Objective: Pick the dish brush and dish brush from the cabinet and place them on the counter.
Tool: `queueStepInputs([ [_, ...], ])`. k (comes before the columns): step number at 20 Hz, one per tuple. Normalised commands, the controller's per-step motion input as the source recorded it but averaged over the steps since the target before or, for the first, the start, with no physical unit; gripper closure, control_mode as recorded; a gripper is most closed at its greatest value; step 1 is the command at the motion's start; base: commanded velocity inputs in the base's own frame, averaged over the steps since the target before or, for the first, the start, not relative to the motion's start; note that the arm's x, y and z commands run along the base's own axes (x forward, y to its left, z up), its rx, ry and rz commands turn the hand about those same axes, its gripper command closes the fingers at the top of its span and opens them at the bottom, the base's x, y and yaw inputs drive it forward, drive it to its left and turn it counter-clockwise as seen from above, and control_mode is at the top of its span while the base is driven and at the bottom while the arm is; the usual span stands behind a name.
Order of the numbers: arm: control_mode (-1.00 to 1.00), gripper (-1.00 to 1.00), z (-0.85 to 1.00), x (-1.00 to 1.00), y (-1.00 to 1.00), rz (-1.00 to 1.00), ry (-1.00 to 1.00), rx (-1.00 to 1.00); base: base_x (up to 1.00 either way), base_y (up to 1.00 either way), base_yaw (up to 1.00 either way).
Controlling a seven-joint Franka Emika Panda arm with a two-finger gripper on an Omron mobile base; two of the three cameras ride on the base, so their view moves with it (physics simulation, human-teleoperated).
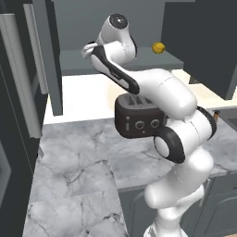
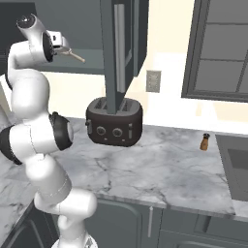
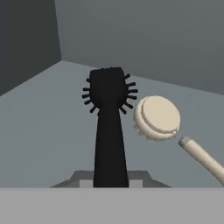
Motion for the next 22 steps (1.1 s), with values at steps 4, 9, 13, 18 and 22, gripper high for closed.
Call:
queueStepInputs([
  [4, -1.00, 1.00, 0.06, -0.92, -0.21, 0.00, -0.10, 0.10, 0.00, 0.00, 0.00],
  [9, -1.00, 1.00, 0.01, -1.00, -0.28, 0.01, -0.10, 0.12, 0.00, 0.00, 0.00],
  [13, -1.00, 1.00, -0.01, -1.00, -0.33, 0.01, -0.07, 0.11, 0.00, 0.00, 0.00],
  [18, -1.00, 1.00, -0.07, -0.90, -0.28, 0.02, -0.01, 0.07, 0.00, 0.00, 0.00],
  [22, -1.00, 1.00, -0.27, -0.64, -0.15, 0.04, 0.00, 0.03, 0.00, 0.00, 0.00],
])
